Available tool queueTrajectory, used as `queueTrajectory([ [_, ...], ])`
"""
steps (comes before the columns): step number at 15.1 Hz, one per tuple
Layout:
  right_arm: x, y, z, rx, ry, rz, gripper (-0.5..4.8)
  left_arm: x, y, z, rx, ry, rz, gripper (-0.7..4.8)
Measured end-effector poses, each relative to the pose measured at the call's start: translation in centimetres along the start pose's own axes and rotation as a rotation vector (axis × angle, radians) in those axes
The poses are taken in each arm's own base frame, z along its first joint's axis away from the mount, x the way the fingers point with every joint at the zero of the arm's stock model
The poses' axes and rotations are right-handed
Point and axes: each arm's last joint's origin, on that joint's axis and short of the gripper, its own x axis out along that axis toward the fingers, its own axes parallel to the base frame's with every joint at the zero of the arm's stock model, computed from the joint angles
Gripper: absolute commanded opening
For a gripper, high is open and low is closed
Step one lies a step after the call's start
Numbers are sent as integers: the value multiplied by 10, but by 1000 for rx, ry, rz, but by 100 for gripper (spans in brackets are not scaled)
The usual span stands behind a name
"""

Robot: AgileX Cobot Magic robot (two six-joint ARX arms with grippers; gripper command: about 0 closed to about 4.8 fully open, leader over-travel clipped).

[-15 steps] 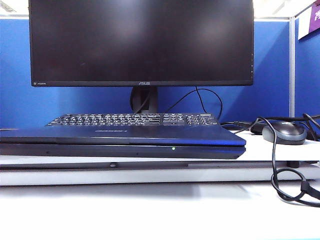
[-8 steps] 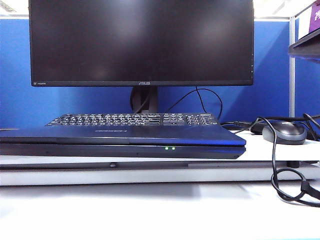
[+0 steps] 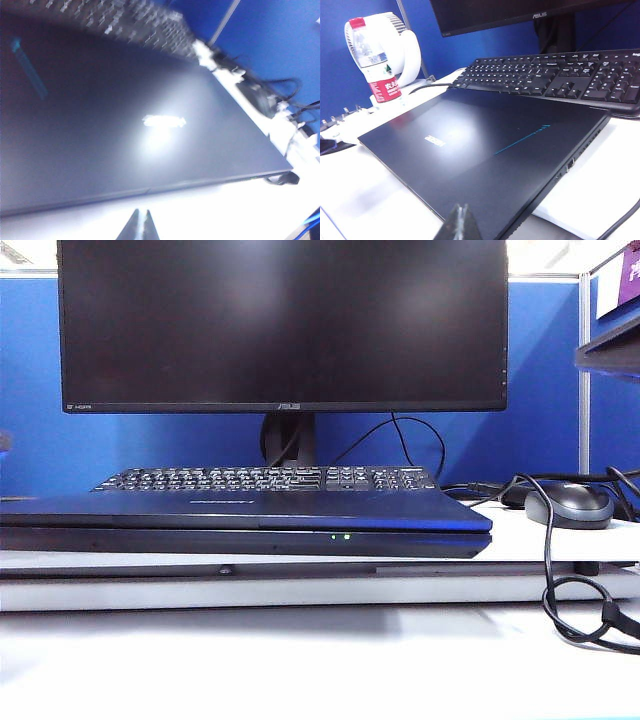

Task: Close the lid of the black laptop.

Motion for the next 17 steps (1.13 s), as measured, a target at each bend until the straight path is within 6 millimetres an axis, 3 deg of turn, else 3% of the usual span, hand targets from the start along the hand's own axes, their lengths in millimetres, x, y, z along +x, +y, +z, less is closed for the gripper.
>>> queueTrajectory([
  [10,0,-3,-9,-37,85,-44,-1,0,-1,0,148,4,-31,-4],
  [14,-1,-7,-8,-112,58,-175,-1,0,0,0,280,-4,7,-4],
  [17,0,-6,-1,-211,-10,-179,-1,0,2,0,336,-14,68,-4],
])
